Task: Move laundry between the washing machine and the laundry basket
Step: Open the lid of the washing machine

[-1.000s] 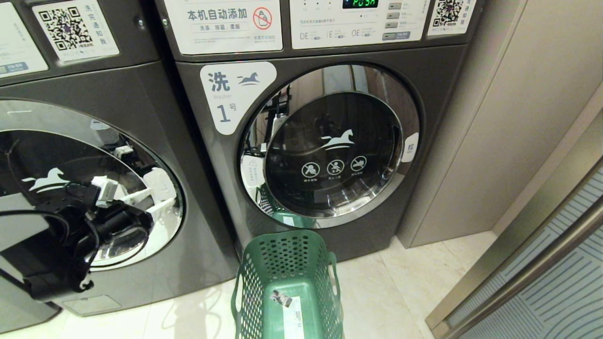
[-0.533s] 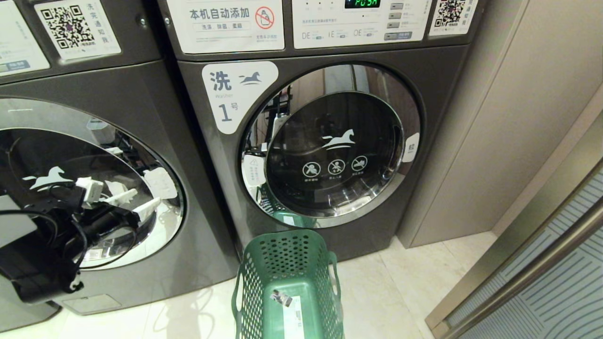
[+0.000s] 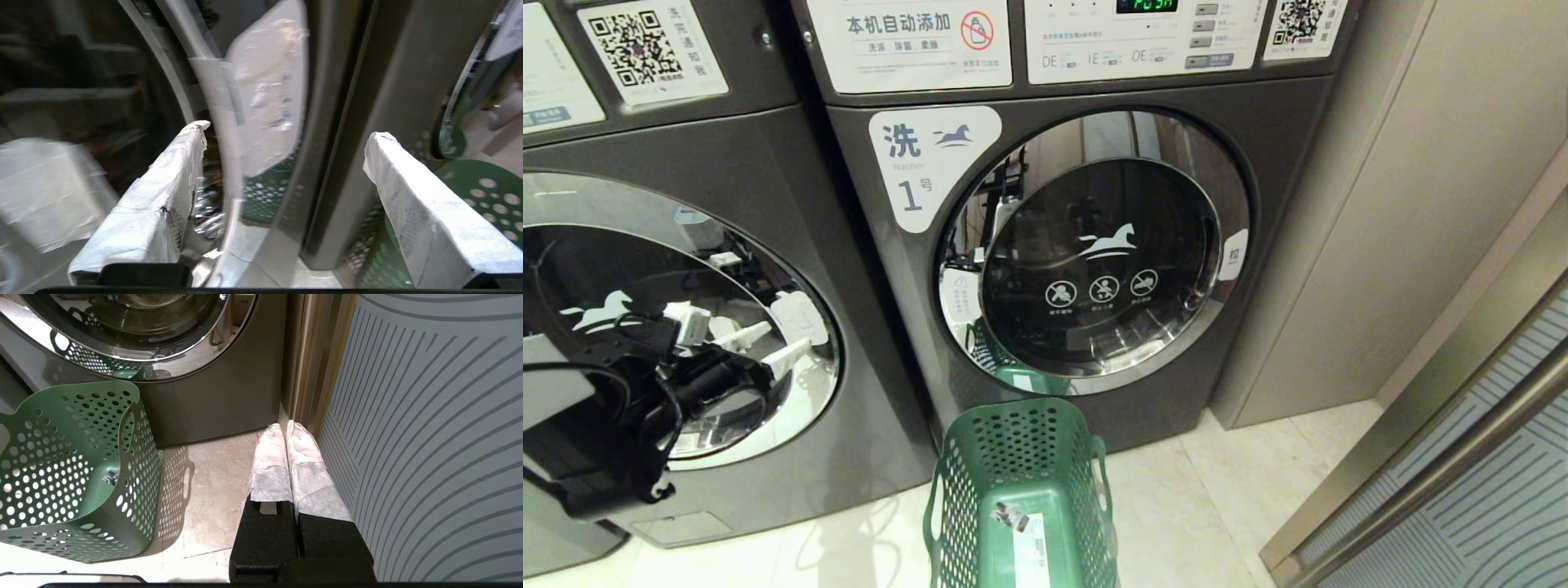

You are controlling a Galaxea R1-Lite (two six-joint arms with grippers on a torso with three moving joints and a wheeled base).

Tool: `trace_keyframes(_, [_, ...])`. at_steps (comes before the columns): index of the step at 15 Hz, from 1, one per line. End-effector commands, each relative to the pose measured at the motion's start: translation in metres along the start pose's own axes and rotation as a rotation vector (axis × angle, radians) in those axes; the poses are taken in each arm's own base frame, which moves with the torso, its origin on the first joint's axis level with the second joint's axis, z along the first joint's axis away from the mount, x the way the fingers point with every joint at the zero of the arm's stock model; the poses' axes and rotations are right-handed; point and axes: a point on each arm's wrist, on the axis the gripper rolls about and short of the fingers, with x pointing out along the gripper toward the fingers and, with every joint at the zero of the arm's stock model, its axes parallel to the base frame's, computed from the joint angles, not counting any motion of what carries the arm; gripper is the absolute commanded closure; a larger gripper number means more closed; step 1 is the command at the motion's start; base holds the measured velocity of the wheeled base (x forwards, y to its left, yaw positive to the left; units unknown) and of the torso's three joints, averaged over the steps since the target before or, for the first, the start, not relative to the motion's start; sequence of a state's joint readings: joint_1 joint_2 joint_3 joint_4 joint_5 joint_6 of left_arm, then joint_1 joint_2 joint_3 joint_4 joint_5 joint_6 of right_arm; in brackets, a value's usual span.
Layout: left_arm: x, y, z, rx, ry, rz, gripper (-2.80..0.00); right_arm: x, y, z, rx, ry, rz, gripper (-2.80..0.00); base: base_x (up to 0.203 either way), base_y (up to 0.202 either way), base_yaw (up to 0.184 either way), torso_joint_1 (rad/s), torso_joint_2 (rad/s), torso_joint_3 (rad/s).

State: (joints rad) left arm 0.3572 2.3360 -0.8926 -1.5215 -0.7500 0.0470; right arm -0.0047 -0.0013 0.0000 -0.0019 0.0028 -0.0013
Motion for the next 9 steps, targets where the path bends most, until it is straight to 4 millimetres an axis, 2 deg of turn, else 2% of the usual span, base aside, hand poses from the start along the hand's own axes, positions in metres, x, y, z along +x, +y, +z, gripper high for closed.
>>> trace_keyframes(1, [0.006, 0.001, 0.0, 0.011, -0.017, -0.01, -2.8, 0.0, 0.0, 0.0, 0.0, 0.001, 0.0, 0.0, 0.0, 0.0, 0.0, 0.0, 0.0, 0.0])
trace_keyframes(5, [0.015, 0.003, -0.002, 0.023, -0.033, -0.011, -2.8, 0.0, 0.0, 0.0, 0.0, 0.0, 0.0, 0.0, 0.0, 0.0, 0.0, 0.0, 0.0, 0.0])
trace_keyframes(9, [0.025, -0.004, -0.003, 0.026, -0.042, -0.037, -2.8, 0.0, 0.0, 0.0, 0.0, 0.002, 0.0, 0.0, 0.0, 0.0, 0.0, 0.0, 0.0, 0.0])
